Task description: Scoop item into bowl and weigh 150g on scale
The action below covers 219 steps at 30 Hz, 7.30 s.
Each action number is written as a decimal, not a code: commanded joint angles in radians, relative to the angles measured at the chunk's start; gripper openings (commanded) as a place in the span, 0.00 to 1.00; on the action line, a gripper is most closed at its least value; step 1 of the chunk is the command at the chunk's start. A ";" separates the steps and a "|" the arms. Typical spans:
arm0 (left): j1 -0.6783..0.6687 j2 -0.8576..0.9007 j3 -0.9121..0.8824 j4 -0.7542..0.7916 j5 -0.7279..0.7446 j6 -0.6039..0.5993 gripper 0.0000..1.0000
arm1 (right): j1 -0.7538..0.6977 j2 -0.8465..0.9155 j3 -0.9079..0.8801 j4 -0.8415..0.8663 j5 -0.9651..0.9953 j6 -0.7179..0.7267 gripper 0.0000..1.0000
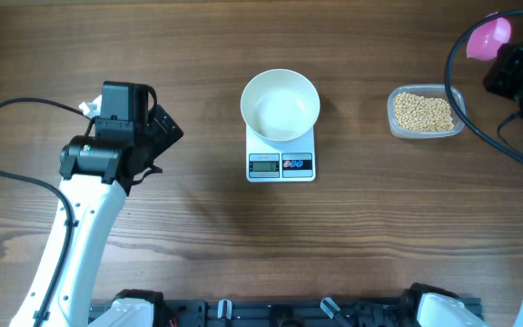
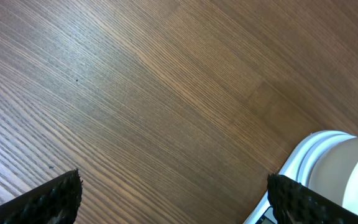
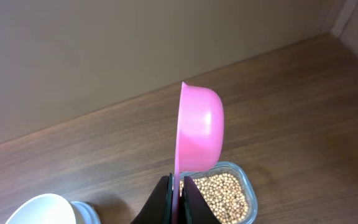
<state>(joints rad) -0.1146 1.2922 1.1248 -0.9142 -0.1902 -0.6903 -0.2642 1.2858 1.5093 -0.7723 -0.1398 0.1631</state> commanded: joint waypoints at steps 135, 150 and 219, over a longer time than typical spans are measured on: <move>-0.219 -0.030 -0.062 0.111 0.521 0.528 1.00 | 0.002 0.113 0.001 -0.166 -0.109 -0.209 0.04; -0.219 -0.030 -0.062 0.111 0.521 0.528 1.00 | 0.002 0.144 0.000 -0.231 -0.096 -0.294 0.04; -0.220 -0.030 -0.062 0.111 0.521 0.528 1.00 | 0.005 0.430 -0.098 -0.140 -0.044 -0.474 0.04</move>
<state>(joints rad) -0.3305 1.2598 1.0718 -0.8062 0.3157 -0.1776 -0.2642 1.7020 1.4410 -0.9165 -0.1379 -0.3157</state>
